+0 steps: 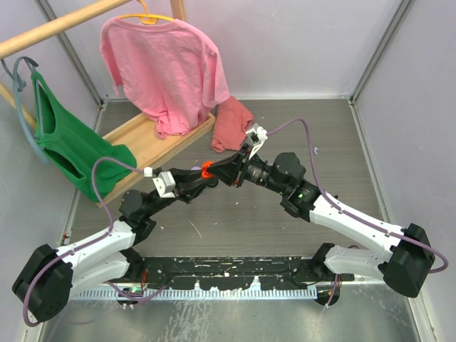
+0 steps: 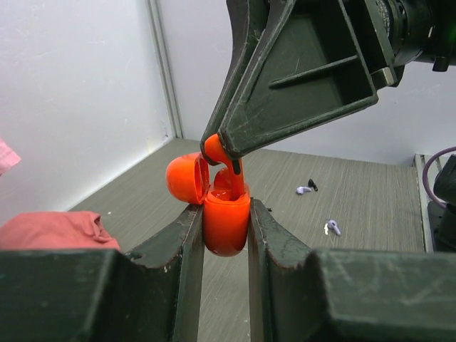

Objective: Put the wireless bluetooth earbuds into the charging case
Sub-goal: Place the earbud in the charging case, then close the charging case, then place the charging case at the center of the board.

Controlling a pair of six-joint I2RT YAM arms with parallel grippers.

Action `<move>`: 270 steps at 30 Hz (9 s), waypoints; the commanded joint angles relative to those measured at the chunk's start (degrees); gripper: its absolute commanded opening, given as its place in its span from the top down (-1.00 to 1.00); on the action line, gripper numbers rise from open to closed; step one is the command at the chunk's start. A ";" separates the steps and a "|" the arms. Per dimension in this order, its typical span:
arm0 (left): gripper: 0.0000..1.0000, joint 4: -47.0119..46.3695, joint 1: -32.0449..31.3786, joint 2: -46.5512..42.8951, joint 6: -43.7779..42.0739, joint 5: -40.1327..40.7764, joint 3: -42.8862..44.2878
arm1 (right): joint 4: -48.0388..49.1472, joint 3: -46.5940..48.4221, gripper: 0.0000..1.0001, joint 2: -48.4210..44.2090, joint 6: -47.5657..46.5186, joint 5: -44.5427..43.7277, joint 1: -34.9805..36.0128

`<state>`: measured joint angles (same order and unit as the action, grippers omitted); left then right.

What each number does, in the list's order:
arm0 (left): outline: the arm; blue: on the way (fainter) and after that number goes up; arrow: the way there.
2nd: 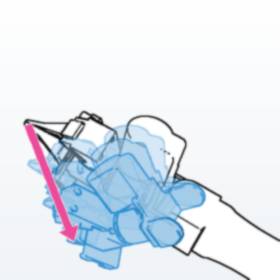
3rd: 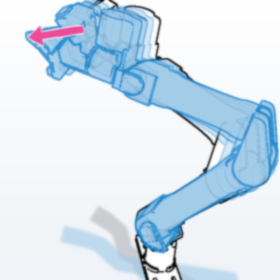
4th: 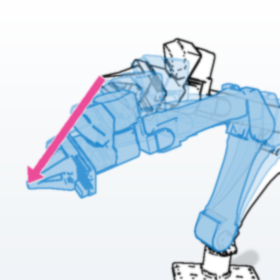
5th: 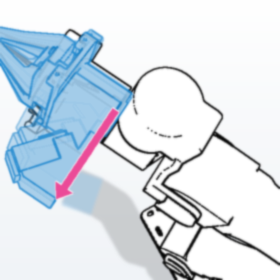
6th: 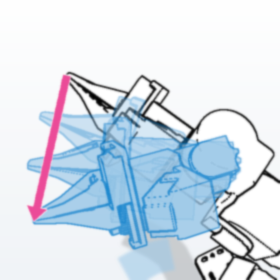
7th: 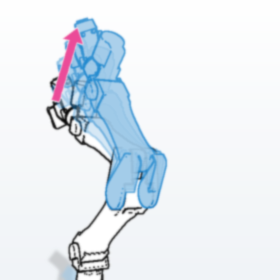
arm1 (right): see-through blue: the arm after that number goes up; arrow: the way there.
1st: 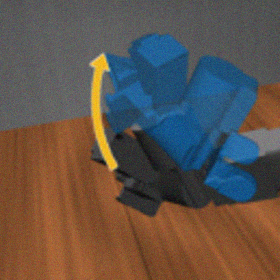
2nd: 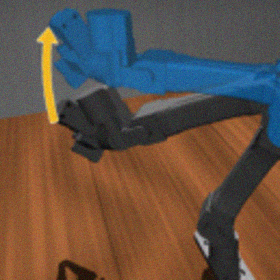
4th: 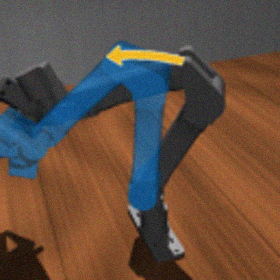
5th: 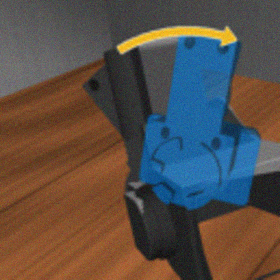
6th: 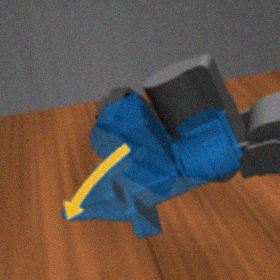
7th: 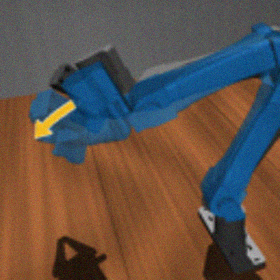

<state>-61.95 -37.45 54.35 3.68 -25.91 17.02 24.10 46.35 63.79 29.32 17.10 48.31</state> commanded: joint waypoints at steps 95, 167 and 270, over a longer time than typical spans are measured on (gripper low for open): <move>0.92 -10.63 -0.19 1.38 0.72 6.40 -0.76 | -17.86 5.31 0.25 0.48 5.33 -18.68 5.56; 0.99 -2.83 -0.24 2.16 5.57 0.54 -2.04 | -32.40 20.61 -0.17 3.64 -14.77 -2.94 5.48; -0.52 72.05 -13.91 19.98 31.18 24.29 18.54 | -41.62 -2.93 -0.55 -10.53 -17.41 -25.62 -3.05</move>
<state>0.14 -51.35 78.74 38.28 -9.02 32.60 -18.96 42.52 53.54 11.16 -8.84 45.52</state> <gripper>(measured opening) 0.732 0.775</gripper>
